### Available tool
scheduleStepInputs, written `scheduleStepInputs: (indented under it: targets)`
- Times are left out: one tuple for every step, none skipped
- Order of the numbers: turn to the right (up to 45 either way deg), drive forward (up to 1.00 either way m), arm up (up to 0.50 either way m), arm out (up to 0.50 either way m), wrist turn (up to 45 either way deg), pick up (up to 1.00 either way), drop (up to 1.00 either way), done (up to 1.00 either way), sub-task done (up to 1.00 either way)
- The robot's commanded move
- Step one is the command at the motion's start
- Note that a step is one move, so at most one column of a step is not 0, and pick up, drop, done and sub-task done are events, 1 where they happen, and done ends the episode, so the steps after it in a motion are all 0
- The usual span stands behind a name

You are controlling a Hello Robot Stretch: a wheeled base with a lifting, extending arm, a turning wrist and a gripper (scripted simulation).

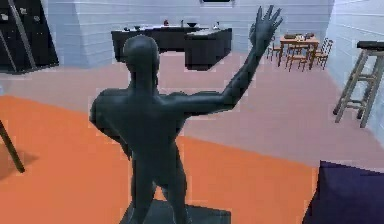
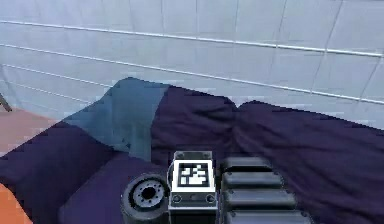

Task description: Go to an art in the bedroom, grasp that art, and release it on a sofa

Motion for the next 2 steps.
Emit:
scheduleStepInputs:
  targets:
    - [45.0,0.0,0.0,0.0,0.0,0.0,0.0,0.0,0.0]
    - [18.0,0.0,0.0,0.0,0.0,0.0,0.0,0.0,0.0]
